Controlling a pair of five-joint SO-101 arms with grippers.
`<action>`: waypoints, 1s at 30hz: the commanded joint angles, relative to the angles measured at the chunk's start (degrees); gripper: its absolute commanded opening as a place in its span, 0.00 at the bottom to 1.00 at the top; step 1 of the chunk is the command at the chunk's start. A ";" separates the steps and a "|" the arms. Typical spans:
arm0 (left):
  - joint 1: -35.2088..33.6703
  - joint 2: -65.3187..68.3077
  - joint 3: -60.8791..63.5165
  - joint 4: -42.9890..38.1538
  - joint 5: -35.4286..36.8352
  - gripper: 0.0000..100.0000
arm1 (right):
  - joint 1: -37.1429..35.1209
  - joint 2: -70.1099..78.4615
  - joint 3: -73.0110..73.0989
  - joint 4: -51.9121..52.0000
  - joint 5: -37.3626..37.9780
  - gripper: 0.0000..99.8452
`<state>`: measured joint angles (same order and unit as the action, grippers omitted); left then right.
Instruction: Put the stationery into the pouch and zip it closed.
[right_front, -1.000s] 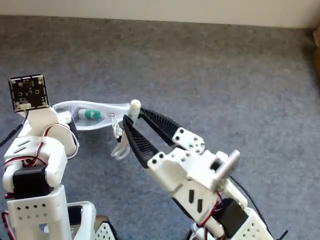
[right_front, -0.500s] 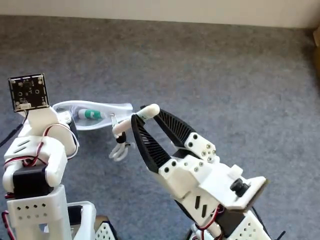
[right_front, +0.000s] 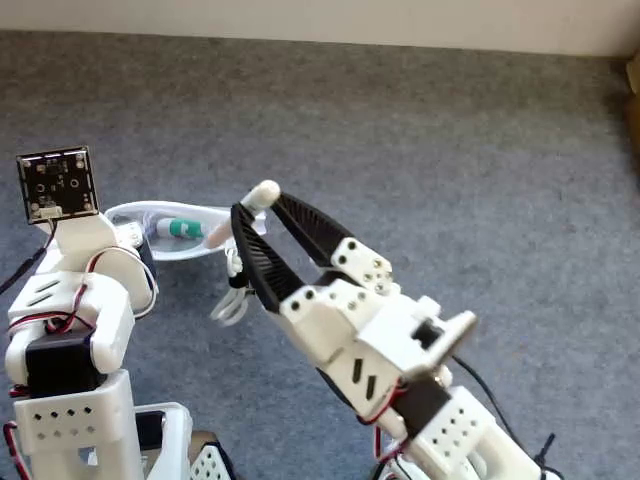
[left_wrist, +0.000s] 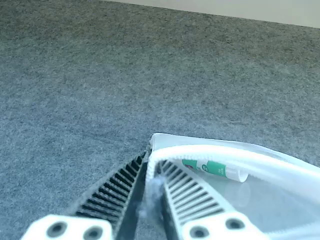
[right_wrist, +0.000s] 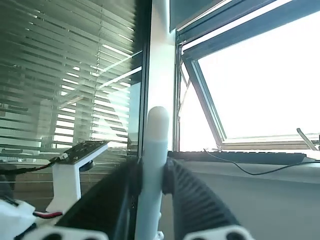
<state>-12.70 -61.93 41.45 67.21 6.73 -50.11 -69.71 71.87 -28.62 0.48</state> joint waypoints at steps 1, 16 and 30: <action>0.57 2.33 -0.75 -0.62 -0.53 0.01 | -0.31 5.23 -1.01 -6.11 0.35 0.01; 0.48 2.33 -0.75 -0.62 -0.53 0.01 | -1.98 12.70 5.76 -11.47 0.70 0.01; 0.48 2.33 -0.75 -0.62 -0.62 0.01 | -6.02 12.88 8.84 3.21 0.79 0.08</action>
<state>-12.70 -61.93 41.45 67.21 6.73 -54.51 -57.05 82.07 -32.57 0.57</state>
